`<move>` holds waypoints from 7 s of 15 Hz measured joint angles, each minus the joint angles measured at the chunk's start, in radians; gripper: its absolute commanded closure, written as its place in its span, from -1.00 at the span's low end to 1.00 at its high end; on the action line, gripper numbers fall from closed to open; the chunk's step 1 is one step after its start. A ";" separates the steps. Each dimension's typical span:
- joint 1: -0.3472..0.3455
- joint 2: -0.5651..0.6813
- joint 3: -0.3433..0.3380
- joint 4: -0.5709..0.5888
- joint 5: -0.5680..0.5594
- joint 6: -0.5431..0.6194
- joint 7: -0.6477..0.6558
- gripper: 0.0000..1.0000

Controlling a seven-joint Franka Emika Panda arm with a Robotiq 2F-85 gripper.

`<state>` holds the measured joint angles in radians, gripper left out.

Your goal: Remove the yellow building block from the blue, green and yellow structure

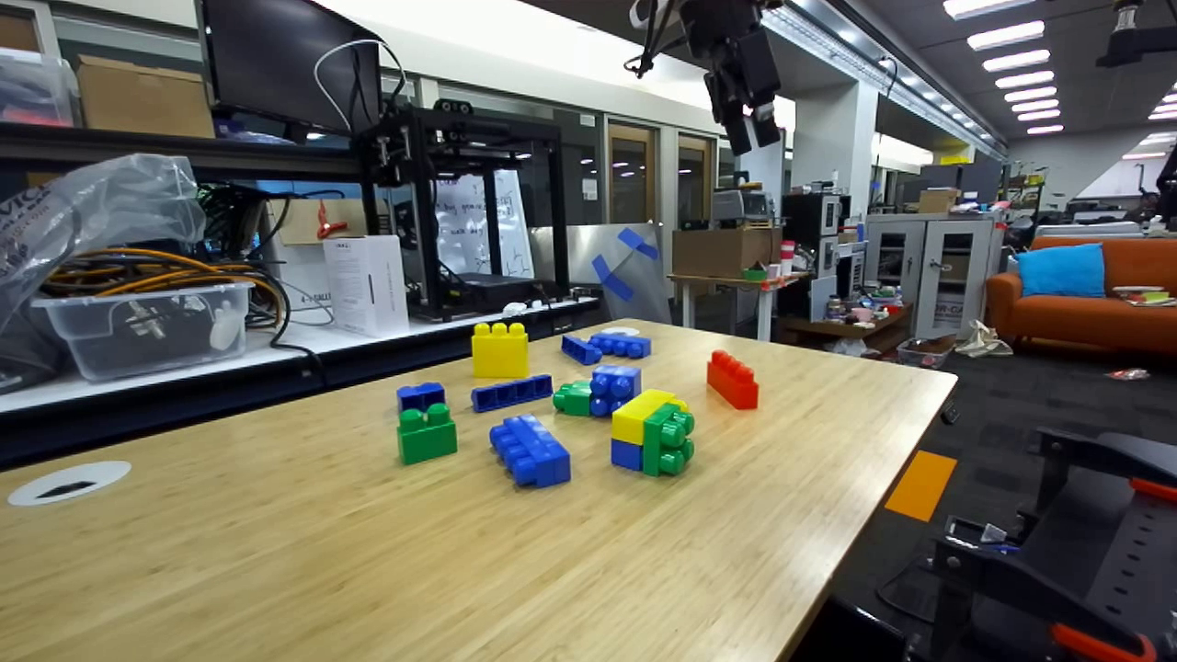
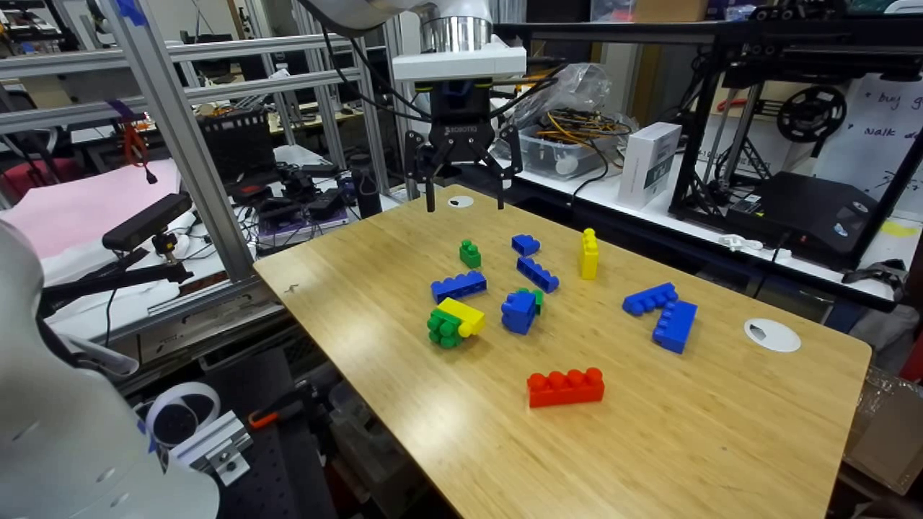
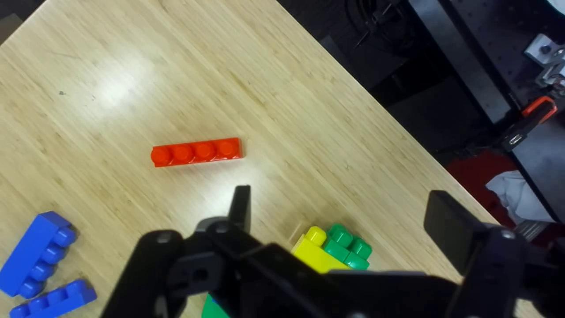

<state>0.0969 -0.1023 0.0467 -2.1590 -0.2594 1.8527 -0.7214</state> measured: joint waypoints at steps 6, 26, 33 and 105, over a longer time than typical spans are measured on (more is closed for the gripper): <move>-0.018 0.061 -0.048 -0.031 0.010 0.192 -0.275 -1.00; -0.194 0.594 0.141 0.197 0.429 0.381 -1.481 -1.00; -0.185 0.587 0.144 0.147 0.426 0.313 -1.536 -1.00; -0.058 0.641 0.094 -0.034 0.061 0.829 -0.863 0.13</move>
<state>0.0390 0.5388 0.1403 -2.1930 -0.1985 2.6818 -1.5839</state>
